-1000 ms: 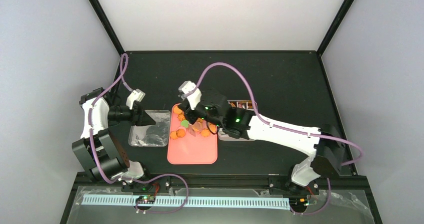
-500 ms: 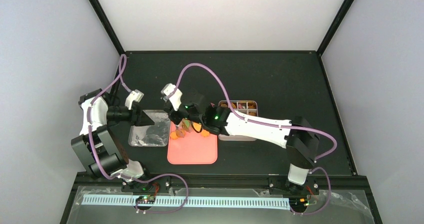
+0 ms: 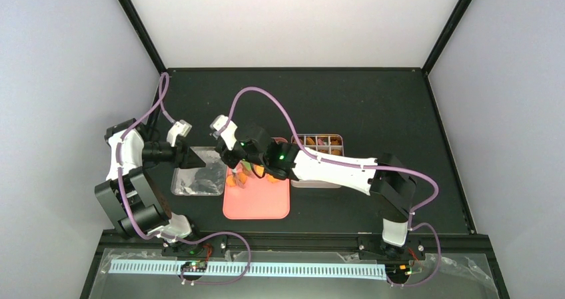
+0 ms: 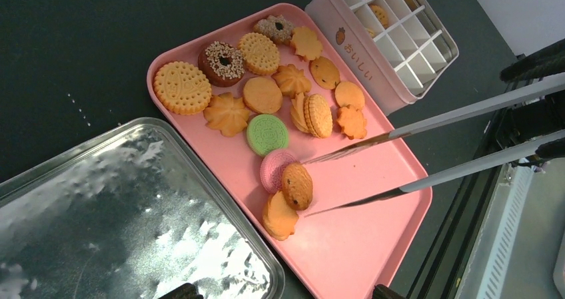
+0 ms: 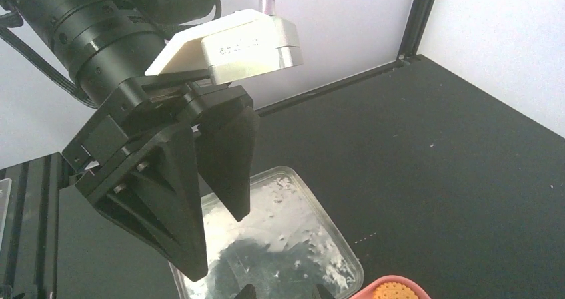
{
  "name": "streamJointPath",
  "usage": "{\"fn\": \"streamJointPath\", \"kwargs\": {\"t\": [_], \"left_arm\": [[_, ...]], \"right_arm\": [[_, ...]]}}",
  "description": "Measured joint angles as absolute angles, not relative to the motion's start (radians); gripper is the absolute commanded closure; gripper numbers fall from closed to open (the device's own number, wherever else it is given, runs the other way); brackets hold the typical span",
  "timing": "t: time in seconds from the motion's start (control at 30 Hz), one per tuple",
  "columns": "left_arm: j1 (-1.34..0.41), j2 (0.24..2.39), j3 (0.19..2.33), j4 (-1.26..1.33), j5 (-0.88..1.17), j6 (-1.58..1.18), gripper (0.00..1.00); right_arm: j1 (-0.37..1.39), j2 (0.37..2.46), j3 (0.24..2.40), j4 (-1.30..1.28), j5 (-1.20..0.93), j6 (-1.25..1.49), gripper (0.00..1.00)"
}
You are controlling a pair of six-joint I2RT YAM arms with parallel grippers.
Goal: Pack the cookies
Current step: Pick up the fake cookies from the plate.
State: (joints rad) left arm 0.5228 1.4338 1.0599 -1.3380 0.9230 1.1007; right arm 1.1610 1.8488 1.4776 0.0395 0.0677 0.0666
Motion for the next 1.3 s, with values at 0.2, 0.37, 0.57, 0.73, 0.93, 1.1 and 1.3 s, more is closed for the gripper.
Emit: {"fn": "streamJointPath", "kwargs": {"t": [0.2, 0.37, 0.57, 0.73, 0.93, 1.1, 1.3], "left_arm": [[0.523, 1.434, 1.060, -1.338, 0.923, 1.102, 0.31], [0.523, 1.434, 1.060, -1.339, 0.923, 1.105, 0.32], [0.523, 1.433, 1.060, -1.341, 0.920, 1.108, 0.32], [0.523, 1.433, 1.060, -1.346, 0.920, 1.108, 0.32], [0.524, 1.433, 1.060, -1.346, 0.920, 1.108, 0.32], [0.524, 1.433, 1.060, -1.346, 0.920, 1.108, 0.32], [0.524, 1.433, 1.060, -1.346, 0.920, 1.108, 0.32]], "right_arm": [[1.161, 1.849, 1.478, 0.047, 0.069, 0.065, 0.77], [1.161, 1.848, 1.478, 0.064, 0.070, 0.057, 0.77], [1.161, 1.851, 1.486, 0.073, 0.078, 0.049, 0.79], [1.161, 1.856, 1.480, 0.077, 0.092, 0.044, 0.81], [1.161, 1.822, 1.408, 0.122, 0.106, 0.043, 0.82], [1.161, 1.773, 1.344, 0.129, 0.107, 0.046, 0.88], [1.161, 1.740, 1.312, 0.117, 0.115, 0.054, 0.97]]}}
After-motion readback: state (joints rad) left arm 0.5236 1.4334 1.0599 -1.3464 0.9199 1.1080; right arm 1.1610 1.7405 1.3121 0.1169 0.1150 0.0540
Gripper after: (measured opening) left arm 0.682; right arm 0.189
